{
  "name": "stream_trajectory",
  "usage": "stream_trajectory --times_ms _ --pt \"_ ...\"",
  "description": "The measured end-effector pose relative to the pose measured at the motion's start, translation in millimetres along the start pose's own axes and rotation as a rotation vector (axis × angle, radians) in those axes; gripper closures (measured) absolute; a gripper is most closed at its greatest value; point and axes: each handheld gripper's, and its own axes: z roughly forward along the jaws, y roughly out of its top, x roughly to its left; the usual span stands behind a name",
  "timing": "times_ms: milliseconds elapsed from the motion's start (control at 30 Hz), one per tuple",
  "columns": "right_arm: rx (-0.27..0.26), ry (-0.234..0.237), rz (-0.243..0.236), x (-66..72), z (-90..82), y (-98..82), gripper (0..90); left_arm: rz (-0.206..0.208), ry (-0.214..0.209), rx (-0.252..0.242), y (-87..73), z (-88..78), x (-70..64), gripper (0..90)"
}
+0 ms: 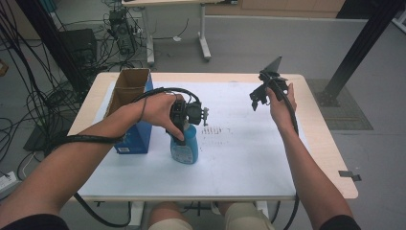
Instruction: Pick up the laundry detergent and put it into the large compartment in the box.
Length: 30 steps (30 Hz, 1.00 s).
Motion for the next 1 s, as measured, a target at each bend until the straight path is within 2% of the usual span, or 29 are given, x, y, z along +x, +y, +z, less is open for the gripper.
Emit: stream_trajectory --times_ms 267,600,800,900,1000 --pt "-0.005 0.003 0.004 -1.0 -1.1 -1.5 4.5 -0.017 -0.001 -0.003 -0.6 -0.3 0.3 35.0" --pt "-0.003 0.007 -0.015 1.9 -0.7 -1.2 4.5 -0.075 -0.011 -0.003 0.3 -4.4 4.3 36.0" --pt "-0.006 0.013 -0.023 1.7 -2.1 -2.9 4.6 -0.152 -0.003 -0.022 -2.1 -21.0 7.9 36.5" --pt "-0.009 0.018 -0.023 0.5 -3.6 -4.4 4.5 -0.204 0.01 -0.016 0.7 -36.0 8.3 36.5" --pt "-0.008 0.024 -0.026 -0.5 -4.3 -5.3 4.5 -0.268 0.029 -0.017 1.0 -57.8 9.6 36.6"
